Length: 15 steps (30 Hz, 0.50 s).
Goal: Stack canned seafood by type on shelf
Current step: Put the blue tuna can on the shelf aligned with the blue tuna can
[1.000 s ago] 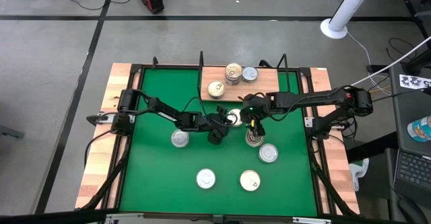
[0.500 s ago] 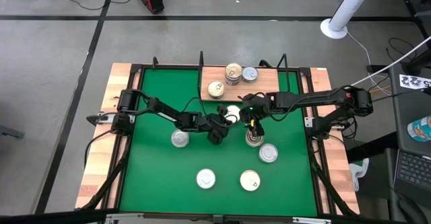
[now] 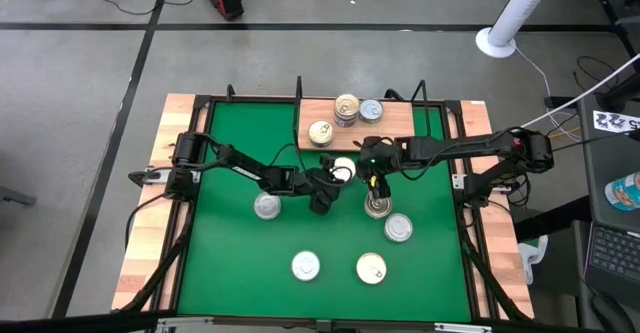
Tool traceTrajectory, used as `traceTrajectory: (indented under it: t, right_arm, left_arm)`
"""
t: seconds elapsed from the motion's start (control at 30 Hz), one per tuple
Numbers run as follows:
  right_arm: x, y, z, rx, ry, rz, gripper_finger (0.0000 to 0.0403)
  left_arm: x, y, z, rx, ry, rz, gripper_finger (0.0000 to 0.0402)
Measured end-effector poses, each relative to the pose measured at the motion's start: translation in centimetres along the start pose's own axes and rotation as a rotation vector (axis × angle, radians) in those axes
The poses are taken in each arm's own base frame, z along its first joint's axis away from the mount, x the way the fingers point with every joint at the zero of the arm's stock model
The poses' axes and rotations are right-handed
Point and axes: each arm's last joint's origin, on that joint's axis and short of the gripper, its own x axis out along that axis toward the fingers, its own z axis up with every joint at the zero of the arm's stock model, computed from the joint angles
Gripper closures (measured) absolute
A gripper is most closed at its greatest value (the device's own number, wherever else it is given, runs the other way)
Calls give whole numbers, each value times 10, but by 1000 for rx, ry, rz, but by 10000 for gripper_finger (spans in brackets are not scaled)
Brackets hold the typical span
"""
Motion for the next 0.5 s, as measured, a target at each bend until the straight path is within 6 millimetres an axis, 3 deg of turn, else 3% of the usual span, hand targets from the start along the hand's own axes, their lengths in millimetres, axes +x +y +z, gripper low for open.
traceTrajectory:
  t: [0.2,0.37,0.5]
  right_arm:
    - [0,4,2,-13,-3,1,116]
    - [-2,21,9,-80,-31,-7,116]
    - [-5,34,13,-145,-7,-113,116]
  left_arm:
    - [-1,3,4,-74,-11,11,401]
    - [0,10,15,-116,-42,31,401]
    - [0,16,23,-168,-65,44,401]
